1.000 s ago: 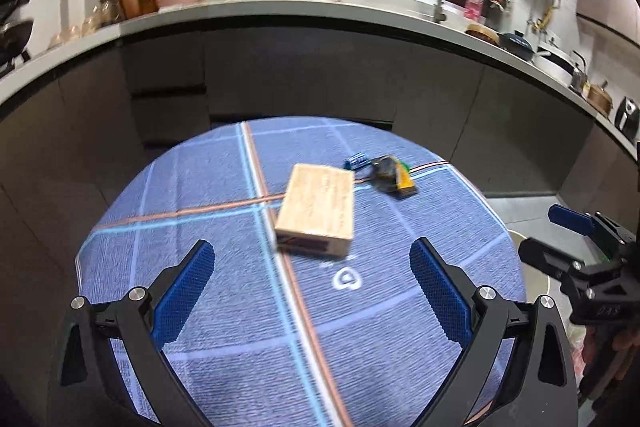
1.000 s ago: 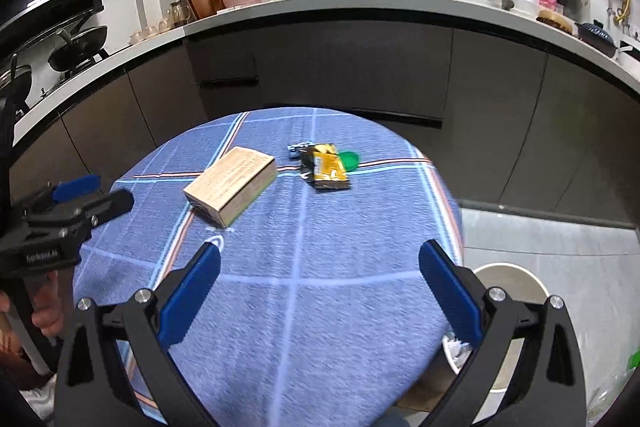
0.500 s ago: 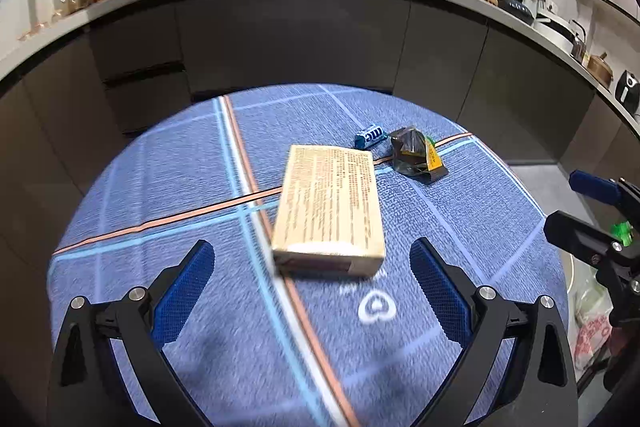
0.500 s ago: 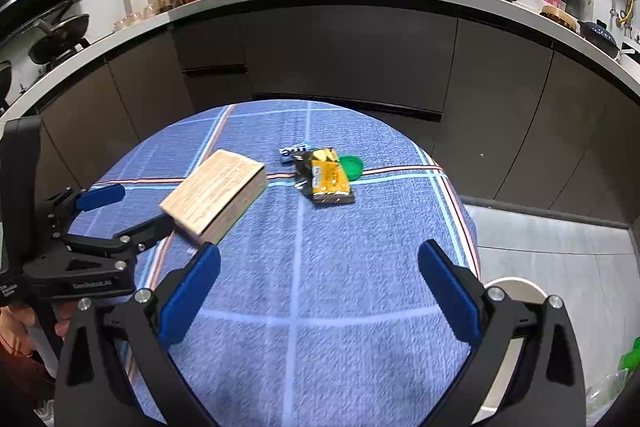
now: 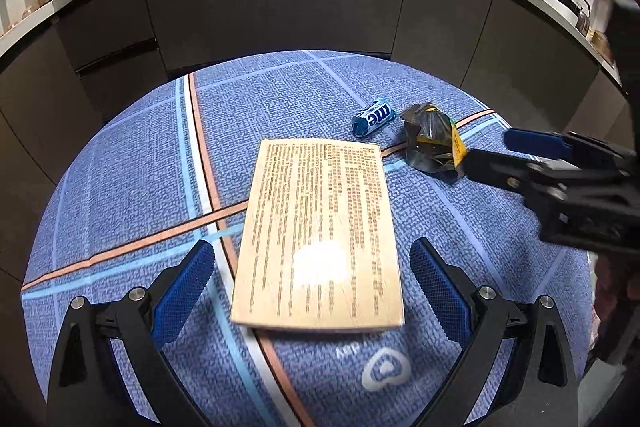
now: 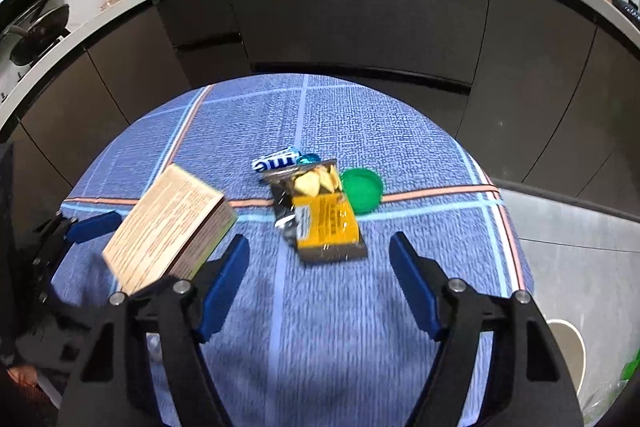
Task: Collect trash
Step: 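Grasp the cardboard medicine box with the left gripper while the right grasps the yellow snack wrapper, then lift the box and snack wrapper and carry both over the white bin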
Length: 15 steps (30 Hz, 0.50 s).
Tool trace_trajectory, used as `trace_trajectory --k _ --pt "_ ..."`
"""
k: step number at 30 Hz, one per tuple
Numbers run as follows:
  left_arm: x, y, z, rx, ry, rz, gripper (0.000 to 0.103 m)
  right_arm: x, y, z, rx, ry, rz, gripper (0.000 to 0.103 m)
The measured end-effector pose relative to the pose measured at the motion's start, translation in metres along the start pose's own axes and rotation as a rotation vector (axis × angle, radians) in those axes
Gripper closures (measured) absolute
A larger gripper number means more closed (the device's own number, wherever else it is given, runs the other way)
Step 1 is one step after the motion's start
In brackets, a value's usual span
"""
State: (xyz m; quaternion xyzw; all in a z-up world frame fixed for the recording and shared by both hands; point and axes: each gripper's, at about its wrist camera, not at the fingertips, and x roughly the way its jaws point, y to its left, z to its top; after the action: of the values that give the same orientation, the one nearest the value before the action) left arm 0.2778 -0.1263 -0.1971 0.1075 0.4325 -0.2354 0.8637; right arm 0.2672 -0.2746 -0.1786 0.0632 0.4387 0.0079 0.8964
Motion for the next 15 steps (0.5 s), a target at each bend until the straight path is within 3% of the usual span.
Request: trace_trajectory --k 7,10,11,15 --pt "0.017 0.01 0.006 -0.029 0.031 -0.014 0.01 0.031 -0.004 0.012 -0.005 0.038 -0.01 0.043" --pt "0.023 0.014 0.008 -0.042 0.047 -0.029 0.021 0.039 -0.006 0.013 -0.002 0.054 -0.01 0.058" --pt "0.023 0.014 0.009 -0.037 0.042 -0.029 0.03 0.04 -0.006 0.012 -0.001 0.06 -0.01 0.07" --pt "0.02 0.014 0.009 -0.033 0.04 -0.051 0.034 0.024 -0.005 0.0 -0.021 0.034 -0.008 0.075"
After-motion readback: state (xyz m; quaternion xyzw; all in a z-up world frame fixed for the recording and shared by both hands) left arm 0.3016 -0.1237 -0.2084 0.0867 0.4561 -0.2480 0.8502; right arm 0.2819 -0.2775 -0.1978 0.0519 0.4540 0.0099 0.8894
